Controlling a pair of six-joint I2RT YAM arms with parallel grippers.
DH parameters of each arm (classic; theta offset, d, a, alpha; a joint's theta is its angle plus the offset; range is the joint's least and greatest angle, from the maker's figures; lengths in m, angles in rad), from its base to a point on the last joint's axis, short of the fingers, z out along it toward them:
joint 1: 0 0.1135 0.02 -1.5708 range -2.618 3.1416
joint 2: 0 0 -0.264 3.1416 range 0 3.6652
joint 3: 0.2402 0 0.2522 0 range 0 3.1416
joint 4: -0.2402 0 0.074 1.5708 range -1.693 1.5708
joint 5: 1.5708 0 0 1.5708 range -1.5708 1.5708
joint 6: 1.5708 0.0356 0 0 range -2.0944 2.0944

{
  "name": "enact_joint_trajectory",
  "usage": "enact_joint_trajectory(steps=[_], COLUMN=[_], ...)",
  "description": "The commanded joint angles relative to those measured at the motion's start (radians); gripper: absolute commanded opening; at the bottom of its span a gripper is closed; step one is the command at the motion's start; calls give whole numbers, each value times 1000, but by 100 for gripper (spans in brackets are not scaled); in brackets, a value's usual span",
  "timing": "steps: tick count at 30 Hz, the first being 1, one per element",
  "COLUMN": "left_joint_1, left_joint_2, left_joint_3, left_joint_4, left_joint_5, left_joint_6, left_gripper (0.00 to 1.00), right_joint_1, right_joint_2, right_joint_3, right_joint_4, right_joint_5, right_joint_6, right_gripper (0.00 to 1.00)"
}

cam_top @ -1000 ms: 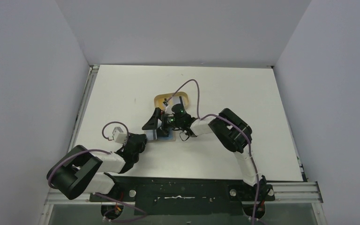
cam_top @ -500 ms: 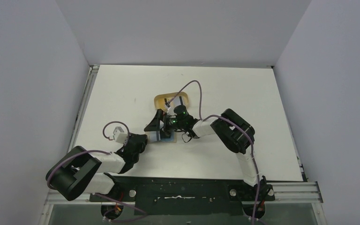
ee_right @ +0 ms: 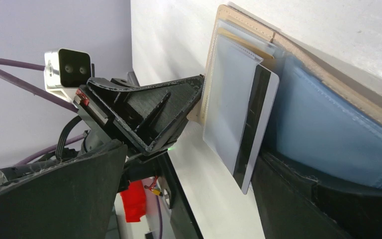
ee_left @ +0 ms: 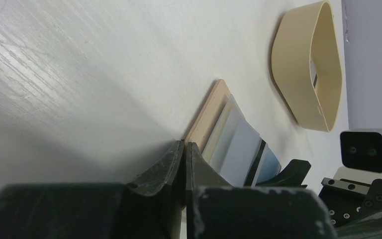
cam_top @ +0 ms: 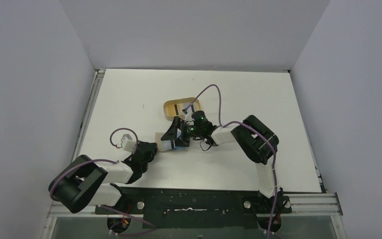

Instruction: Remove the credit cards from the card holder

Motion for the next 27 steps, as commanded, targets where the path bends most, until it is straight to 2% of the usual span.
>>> enact_joint_trajectory(steps=[1,4,10,14,16,23,25,27], left_joint_1=[-4,-3,-4,-3,-4,-4,-4,-4], left_joint_2=[25,29,23,19,17,20,21,20], left_joint_3=[-8,-6,-4,-4,-4,-2,-3,-3], left_joint_4=[-170,-169,-180,-187,-192,-193,-192,-193], left_joint_5=[27,28,26,25,26,27,27,27], left_joint_6=[35,37,38,38,40,39,40,39], left_gripper=[0,0,0,0,0,0,0,0], right_joint_1=[-9,-10,-11,-23,-28,-37,-39,-41], right_joint_2=[-9,12,20,21,23,27,33,39], right_joint_3=[-19,-15,-34,-62,-76,-111,-115,-119], right_joint_4=[-161,-182,-179,-172,-156,-103,-91,-73], right_joint_5=[37,45,59,68,65,58,55,50], right_joint_6=[-131,-152,-161,-165,-160,-146,-142,-132], right_gripper=[93,78,64,38,35,35,29,16])
